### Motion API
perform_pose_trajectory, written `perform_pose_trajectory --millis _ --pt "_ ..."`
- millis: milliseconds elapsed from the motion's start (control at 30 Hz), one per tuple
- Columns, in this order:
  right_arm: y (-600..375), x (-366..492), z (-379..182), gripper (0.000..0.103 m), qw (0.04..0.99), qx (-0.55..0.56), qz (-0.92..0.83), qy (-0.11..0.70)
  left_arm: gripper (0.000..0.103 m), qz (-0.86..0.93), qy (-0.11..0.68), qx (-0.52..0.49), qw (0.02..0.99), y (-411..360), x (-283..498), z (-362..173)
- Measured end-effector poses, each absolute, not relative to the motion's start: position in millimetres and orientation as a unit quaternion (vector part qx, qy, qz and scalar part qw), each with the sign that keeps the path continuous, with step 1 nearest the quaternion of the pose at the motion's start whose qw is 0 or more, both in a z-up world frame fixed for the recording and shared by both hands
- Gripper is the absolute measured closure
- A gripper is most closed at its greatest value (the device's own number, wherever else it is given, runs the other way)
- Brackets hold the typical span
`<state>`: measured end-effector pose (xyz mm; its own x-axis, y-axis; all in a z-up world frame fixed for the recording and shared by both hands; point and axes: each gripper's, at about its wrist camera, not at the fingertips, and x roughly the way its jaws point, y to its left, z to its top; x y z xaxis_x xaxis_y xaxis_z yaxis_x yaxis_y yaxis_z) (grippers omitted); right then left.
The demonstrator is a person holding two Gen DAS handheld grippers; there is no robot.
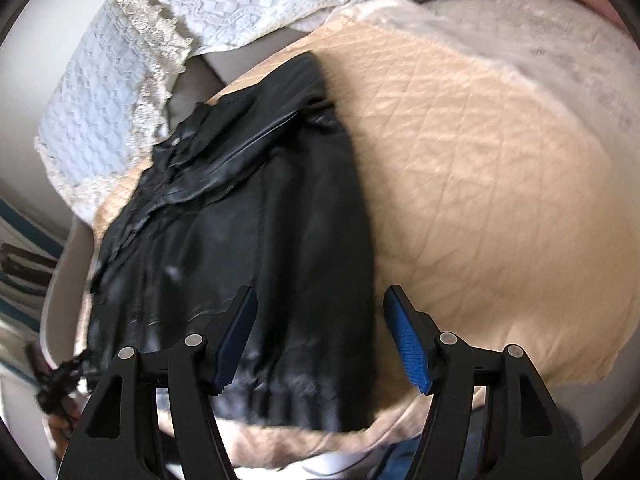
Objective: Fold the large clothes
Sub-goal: 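Grasp the gathered hem with both tools, then lift the hem with both tools and fold it toward the collar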
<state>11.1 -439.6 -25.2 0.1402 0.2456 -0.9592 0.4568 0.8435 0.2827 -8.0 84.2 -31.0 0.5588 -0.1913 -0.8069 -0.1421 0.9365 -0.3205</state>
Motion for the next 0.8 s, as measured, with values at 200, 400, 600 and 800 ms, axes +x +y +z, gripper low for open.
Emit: perform_pose_trajectory --millis 200,400,600,800 --pt "-424 10 -28 0.037 0.688 0.296 -0.037 0.661 0.031 -0.033 0.471 -0.204 0.857 83 -15 -30" --pt "-425 14 -33 0.063 0.681 0.303 -0.046 0.665 0.037 -0.022 0.475 -0.205 0.855 81 -11 -32" --pt "-423 11 -36 0.078 0.673 0.301 -0.041 0.674 0.071 -0.002 0.477 -0.232 0.848 99 -15 -37" --pt "-425 10 -39 0.079 0.666 0.302 -0.042 0.68 0.068 0.0 0.477 -0.251 0.842 102 -14 -42"
